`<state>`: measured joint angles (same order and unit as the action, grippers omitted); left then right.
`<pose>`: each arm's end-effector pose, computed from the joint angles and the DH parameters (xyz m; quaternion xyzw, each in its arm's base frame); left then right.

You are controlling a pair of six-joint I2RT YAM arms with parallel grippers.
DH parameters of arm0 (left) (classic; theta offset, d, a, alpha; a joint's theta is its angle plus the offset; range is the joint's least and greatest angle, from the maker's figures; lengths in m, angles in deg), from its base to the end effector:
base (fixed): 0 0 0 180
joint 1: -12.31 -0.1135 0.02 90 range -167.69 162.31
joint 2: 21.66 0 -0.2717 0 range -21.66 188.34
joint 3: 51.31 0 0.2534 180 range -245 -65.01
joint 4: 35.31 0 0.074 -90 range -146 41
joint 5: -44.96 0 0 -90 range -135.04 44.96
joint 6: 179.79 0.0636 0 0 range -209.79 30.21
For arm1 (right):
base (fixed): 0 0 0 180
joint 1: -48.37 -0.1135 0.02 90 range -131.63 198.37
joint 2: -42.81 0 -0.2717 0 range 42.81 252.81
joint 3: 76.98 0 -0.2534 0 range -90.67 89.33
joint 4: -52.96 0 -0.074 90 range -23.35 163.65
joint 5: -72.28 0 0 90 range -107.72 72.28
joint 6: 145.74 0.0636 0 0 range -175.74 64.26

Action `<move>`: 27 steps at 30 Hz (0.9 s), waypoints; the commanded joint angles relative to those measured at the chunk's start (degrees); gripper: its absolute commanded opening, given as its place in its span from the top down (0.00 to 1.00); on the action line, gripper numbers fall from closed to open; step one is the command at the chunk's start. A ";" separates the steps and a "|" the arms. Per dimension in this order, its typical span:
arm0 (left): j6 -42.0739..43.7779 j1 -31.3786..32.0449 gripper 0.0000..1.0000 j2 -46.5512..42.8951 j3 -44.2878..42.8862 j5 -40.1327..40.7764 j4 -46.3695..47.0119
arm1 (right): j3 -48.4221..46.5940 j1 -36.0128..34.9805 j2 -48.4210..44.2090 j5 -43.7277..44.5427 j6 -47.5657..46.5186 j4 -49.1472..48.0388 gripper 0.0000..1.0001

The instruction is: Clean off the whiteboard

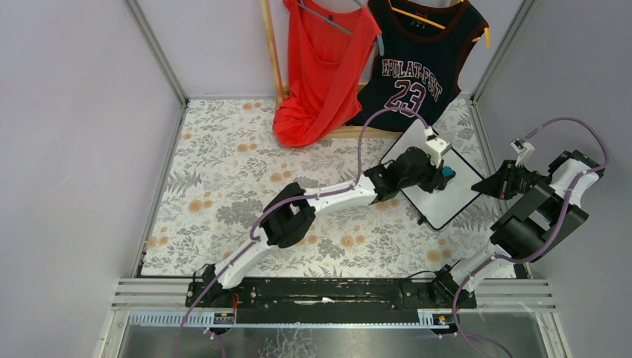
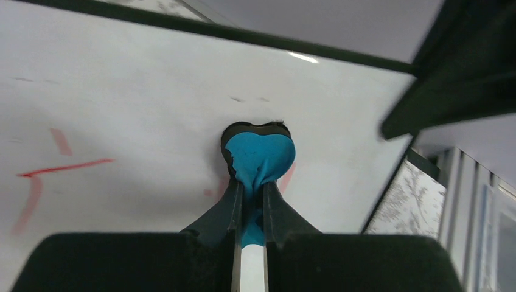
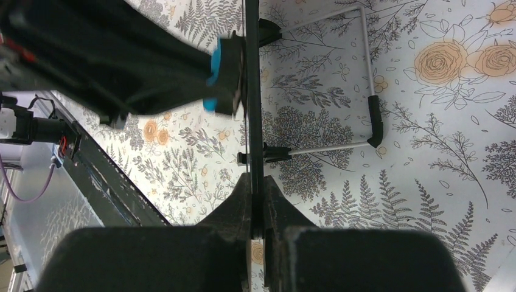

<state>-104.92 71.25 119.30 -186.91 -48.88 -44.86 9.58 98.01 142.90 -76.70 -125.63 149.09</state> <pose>0.3142 -0.5300 0.2256 0.3146 0.7276 -0.3880 0.4702 0.2330 -0.1900 0.2475 -0.0981 0.8612 0.3300 0.3739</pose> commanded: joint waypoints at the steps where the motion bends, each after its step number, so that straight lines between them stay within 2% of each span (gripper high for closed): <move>1: -1.96 4.27 1.00 -1.49 3.08 -3.03 1.20 | 0.97 -1.62 -2.03 8.19 -3.68 1.37 1.00; 5: -3.41 5.35 1.00 -1.92 3.41 -4.78 2.56 | 0.91 -1.75 -2.09 8.01 -3.50 1.38 1.00; 8: -1.90 4.97 1.00 -2.11 3.13 -2.75 1.65 | 1.04 -1.84 -2.39 8.09 -3.41 1.36 1.00; 27: 4.42 -5.95 1.00 -2.29 3.52 3.04 -4.31 | 2.05 -1.89 -3.06 8.27 -3.94 1.37 1.00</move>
<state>-103.94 69.35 117.77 -184.09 -52.33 -46.55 10.13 97.16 141.66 -76.74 -126.61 148.34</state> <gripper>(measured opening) 0.066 0.068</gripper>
